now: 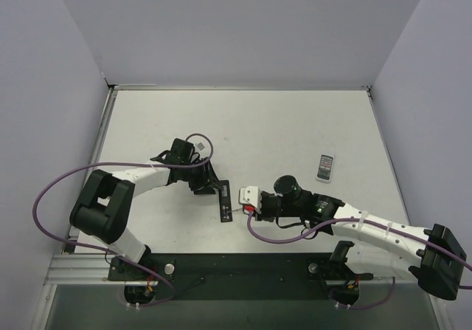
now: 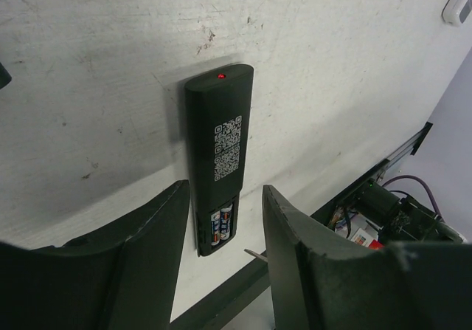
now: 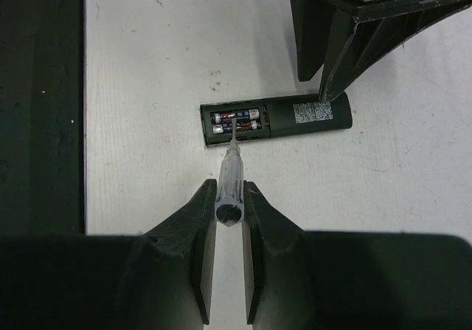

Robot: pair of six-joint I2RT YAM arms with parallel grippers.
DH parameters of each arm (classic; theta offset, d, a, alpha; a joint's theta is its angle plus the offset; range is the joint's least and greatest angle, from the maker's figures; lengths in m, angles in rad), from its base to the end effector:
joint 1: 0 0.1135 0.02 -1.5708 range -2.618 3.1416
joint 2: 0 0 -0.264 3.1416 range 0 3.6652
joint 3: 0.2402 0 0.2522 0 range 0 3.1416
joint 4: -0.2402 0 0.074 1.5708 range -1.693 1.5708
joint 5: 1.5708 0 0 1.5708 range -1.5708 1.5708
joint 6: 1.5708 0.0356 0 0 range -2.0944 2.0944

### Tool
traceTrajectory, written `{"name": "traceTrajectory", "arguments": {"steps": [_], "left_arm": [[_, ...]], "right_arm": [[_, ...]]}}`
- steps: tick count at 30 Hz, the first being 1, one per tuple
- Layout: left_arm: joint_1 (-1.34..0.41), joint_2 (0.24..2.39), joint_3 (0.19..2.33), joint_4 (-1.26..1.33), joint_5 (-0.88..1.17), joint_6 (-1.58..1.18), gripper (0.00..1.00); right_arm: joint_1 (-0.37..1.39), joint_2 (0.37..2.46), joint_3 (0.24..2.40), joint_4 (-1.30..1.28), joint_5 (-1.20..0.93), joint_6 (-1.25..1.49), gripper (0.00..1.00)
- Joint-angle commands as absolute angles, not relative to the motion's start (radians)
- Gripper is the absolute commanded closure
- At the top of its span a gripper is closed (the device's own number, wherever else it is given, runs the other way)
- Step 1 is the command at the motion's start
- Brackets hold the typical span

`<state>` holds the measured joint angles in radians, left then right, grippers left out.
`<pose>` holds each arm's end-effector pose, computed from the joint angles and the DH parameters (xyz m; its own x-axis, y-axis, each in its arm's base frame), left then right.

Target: Unload the batteries from the remote control

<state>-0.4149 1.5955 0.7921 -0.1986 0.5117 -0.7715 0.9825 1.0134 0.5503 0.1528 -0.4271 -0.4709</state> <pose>0.2642 -0.1354 0.1543 -0.9661 -0.2387 -0.0985 -0.1126 0.7326 -0.6713 0.1141 0.1975 0.2493 0.2918 -0.3066 -0.9060 -0.9467 0.0425 -0.3193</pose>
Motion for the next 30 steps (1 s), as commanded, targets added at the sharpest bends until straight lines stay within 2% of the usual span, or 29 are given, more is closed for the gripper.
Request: {"name": "traceTrajectory", "arguments": {"steps": [1, 15, 23, 30], "left_arm": [[-0.434, 1.606, 0.815, -0.176, 0.514, -0.739, 0.47], [-0.457, 1.626, 0.825, -0.216, 0.451, -0.709, 0.51], [-0.463, 1.663, 0.818, -0.175, 0.495, -0.725, 0.52], [-0.468, 1.689, 0.813, -0.137, 0.541, -0.742, 0.59]], "right_arm": [[0.994, 1.020, 0.603, 0.152, -0.479, -0.503, 1.00], [1.015, 1.034, 0.606, 0.161, -0.449, -0.500, 1.00], [1.019, 1.034, 0.600, 0.164, -0.434, -0.505, 1.00], [1.025, 1.071, 0.618, 0.141, -0.419, -0.531, 1.00]]}}
